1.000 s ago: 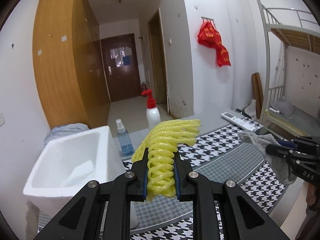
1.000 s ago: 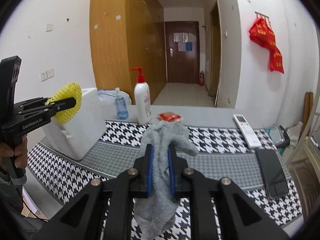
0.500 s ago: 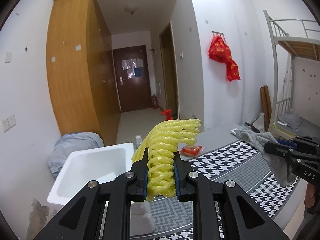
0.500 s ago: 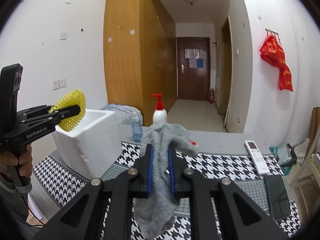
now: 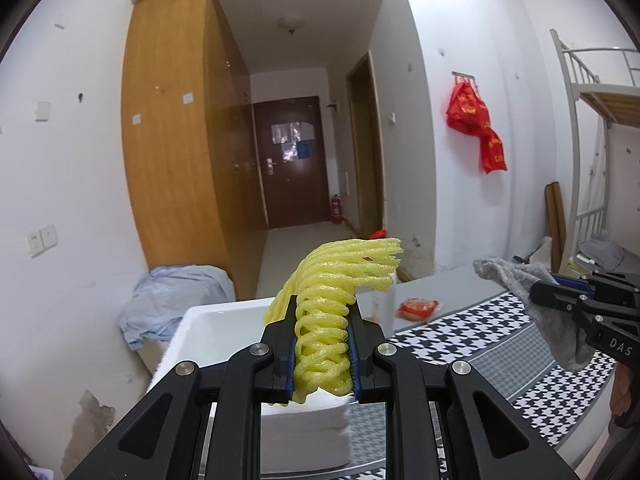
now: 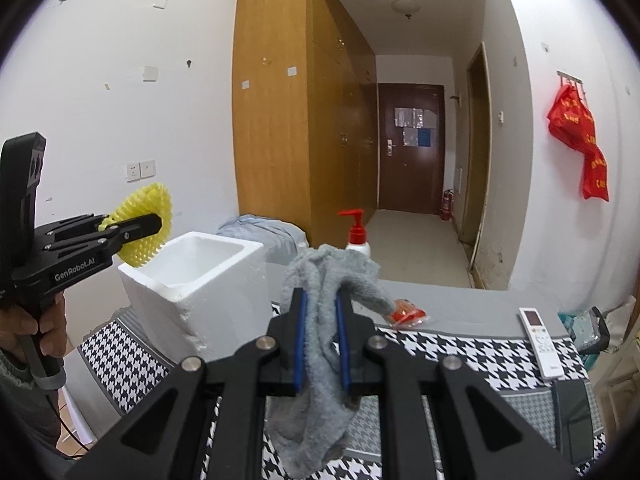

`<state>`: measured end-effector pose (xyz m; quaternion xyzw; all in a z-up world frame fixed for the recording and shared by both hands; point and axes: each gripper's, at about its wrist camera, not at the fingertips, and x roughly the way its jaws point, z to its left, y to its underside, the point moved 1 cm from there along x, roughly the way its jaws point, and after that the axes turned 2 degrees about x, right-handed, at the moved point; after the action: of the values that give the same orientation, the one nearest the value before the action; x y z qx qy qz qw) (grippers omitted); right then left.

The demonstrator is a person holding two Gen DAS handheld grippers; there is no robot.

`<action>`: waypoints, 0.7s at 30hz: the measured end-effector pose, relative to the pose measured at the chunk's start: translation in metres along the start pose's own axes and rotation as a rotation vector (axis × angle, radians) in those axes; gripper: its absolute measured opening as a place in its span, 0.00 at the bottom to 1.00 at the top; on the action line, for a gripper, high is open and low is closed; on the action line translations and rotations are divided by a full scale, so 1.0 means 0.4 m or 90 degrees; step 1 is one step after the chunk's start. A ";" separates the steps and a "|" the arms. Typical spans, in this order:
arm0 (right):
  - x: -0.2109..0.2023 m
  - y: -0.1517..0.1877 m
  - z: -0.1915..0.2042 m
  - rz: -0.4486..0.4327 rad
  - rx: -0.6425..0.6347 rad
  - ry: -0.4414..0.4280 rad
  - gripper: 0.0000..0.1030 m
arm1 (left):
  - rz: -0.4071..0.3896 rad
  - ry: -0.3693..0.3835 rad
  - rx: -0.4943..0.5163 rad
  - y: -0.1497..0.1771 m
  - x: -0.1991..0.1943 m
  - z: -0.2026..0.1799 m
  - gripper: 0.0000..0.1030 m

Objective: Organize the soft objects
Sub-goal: 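Drop the sock into the box with the right tool while the left holds the mesh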

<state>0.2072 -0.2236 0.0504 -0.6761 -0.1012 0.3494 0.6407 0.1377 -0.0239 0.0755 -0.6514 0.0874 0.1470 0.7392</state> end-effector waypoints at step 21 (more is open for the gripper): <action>0.127 -0.061 0.152 0.024 -0.065 -0.112 0.17 | 0.023 -0.092 -0.035 0.017 0.000 0.136 0.20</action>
<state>0.2156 -0.1414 0.0598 -0.6763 -0.1620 0.4137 0.5875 0.1319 0.0308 0.0766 -0.6576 0.0415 0.2093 0.7226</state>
